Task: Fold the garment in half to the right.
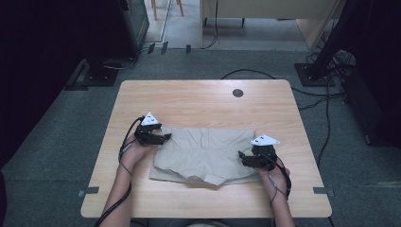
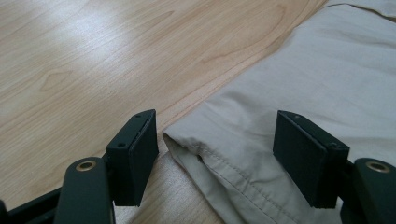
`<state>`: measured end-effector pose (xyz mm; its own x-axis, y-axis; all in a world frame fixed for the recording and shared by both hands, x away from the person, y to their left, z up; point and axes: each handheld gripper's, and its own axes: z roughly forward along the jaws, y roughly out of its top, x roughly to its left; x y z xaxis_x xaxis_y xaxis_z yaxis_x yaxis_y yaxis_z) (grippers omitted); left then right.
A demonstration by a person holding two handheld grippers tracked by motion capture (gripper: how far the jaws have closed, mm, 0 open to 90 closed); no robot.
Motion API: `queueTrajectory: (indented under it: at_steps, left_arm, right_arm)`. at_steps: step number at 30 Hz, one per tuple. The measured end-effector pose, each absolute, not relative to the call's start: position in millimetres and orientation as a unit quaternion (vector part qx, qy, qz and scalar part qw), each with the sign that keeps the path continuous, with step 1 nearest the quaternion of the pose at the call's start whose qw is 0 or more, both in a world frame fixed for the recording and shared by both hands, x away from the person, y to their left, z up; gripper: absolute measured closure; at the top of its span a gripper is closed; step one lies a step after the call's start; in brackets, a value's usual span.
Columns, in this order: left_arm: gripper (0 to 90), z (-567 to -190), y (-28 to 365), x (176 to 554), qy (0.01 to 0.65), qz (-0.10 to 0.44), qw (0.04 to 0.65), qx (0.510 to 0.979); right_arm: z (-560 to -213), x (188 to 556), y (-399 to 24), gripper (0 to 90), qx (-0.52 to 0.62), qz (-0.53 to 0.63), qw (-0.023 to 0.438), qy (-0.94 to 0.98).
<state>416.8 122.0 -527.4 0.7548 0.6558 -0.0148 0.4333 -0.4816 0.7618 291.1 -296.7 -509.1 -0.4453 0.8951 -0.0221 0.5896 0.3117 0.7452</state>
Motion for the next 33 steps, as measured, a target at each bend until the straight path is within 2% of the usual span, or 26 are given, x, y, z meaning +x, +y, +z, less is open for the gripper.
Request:
queueTrajectory:
  at_steps: [21,33]
  left_arm:
    - [31.0,-527,123,415,0.331,0.142,0.395,0.845]
    - [30.9,-527,123,415,0.333,0.141,0.396,0.844]
  right_arm:
    - [-526,295,-270,19.5,0.463,0.336,0.207,0.794]
    - [-526,297,-269,13.9,0.468,0.331,0.193,0.796]
